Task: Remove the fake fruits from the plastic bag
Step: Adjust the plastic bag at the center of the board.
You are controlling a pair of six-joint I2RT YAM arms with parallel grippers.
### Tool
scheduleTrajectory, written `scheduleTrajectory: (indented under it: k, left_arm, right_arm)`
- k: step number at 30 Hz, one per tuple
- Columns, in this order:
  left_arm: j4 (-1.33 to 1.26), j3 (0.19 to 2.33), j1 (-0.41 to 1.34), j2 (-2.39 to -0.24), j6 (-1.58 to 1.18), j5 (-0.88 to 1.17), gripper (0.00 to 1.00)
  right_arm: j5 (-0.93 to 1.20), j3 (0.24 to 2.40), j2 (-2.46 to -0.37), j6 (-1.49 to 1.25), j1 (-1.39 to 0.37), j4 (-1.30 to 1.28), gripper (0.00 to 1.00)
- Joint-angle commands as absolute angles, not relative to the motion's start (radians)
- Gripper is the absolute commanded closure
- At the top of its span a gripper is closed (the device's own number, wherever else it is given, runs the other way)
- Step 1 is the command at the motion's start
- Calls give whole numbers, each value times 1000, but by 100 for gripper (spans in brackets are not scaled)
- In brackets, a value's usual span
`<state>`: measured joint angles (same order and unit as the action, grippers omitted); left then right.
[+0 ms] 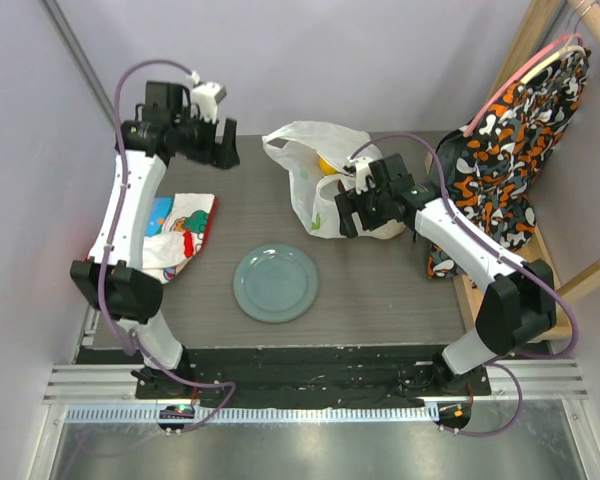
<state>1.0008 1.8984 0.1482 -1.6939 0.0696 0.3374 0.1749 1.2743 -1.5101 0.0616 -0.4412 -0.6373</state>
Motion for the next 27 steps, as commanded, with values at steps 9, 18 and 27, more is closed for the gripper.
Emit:
scheduleTrajectory:
  k: [9,18,27]
  left_arm:
    - [902,2352,262,-2085,282,545,17]
    - [598,2186,353,-2054,275,322,17]
    - [611,2217,356,-2069,252,291,79]
  right_arm:
    - [172,1345,-1557,-35,-436,-565,13]
    - [213,1276,-1557,-34,-437,-545,13]
    - [215,1486,-1719,-156,-440,-500,14]
